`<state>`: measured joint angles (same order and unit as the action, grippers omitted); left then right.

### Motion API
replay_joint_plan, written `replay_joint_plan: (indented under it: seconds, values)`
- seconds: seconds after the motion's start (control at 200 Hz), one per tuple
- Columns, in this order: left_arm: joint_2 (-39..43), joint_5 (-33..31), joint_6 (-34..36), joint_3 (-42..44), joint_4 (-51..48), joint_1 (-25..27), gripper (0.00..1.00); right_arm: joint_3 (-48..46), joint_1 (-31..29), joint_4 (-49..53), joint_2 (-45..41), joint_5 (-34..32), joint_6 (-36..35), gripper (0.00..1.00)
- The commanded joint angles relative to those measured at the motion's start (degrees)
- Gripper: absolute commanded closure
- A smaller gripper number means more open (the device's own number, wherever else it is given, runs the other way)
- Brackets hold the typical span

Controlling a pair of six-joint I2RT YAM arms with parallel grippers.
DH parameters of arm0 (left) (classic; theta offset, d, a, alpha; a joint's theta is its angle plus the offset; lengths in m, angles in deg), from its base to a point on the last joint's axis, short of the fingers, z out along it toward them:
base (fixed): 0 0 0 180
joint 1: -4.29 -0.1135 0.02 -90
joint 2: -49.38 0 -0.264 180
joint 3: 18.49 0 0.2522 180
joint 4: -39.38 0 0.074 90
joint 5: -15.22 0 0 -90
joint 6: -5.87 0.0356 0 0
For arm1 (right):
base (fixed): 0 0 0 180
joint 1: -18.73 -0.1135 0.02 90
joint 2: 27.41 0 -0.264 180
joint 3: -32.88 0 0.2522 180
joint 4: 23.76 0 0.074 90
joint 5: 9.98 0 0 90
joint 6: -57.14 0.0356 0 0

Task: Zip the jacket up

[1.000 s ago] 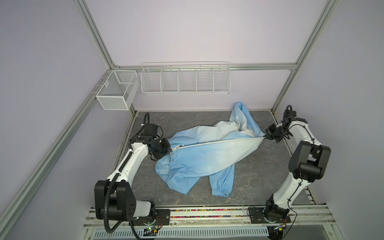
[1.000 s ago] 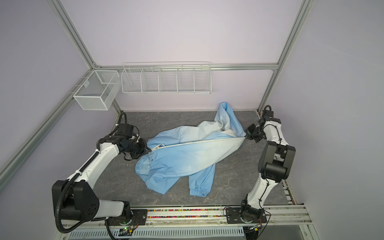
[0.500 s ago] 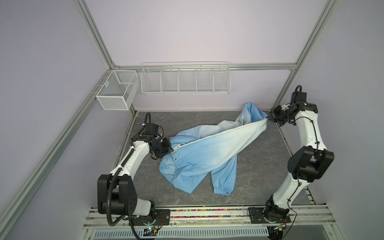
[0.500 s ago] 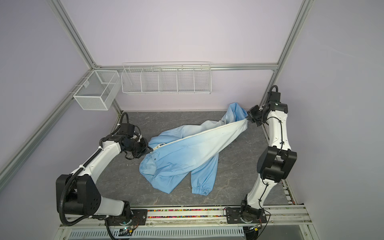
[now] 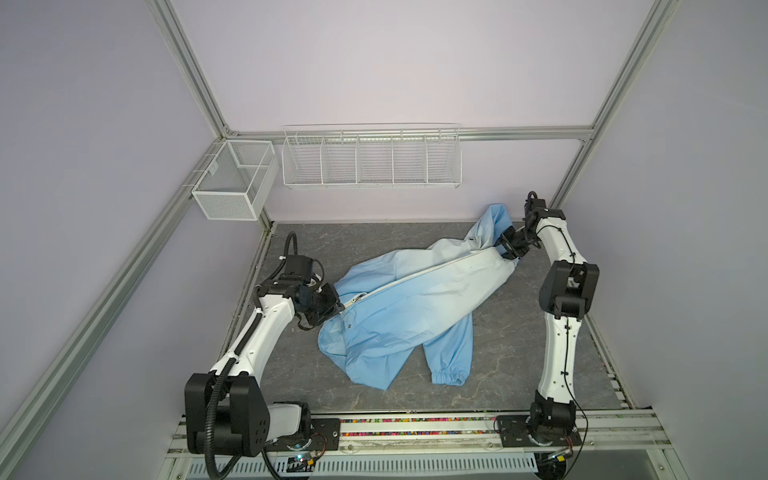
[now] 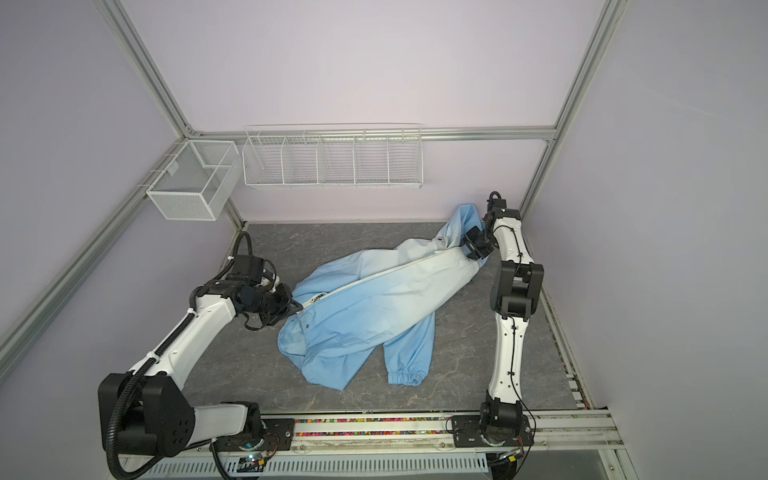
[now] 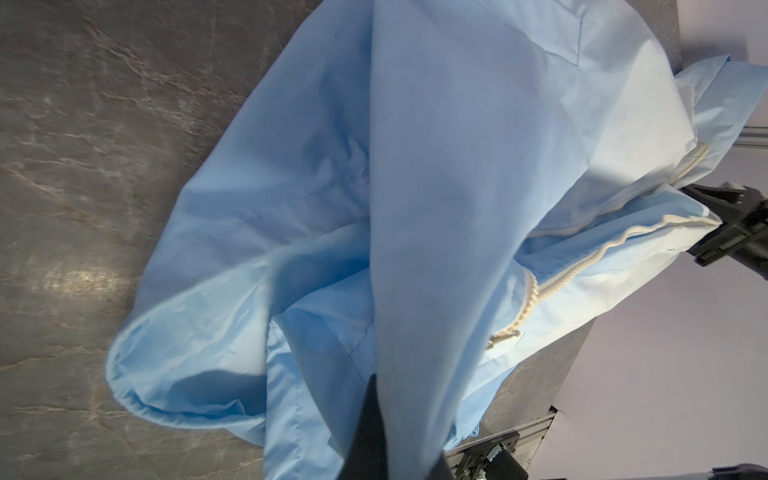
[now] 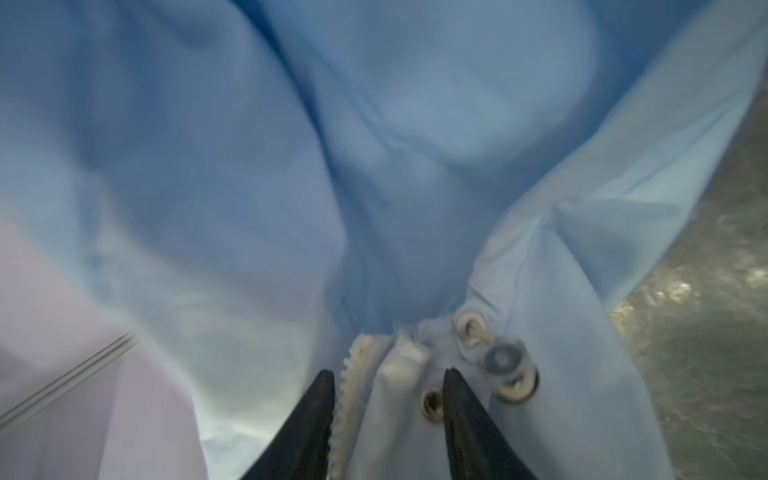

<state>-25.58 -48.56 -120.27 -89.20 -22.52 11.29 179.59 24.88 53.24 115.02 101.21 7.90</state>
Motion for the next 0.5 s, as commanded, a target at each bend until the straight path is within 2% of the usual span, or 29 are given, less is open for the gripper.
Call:
replay_joint_plan:
  seconds: [0.0,0.1,0.3,0.495]
  values:
    - [0.9,1.0,0.9,1.1,-1.4,-0.5,1.00,1.2,-0.5,3.7,-1.1,-0.7,-2.3,0.47]
    - [1.2,1.1,1.0,1.2,-1.5,-0.8,1.00,1.5,0.0,4.6,-3.3,-3.2,-3.5,0.42]
    - [0.8,1.4,1.1,0.9,-1.5,-1.5,1.00,0.1,-0.6,0.5,-13.4,-8.7,-3.5,0.33]
    - [-0.1,1.7,1.9,-0.2,-1.8,-1.4,1.00,0.7,-5.8,-0.5,-13.3,-8.7,-5.2,0.38]
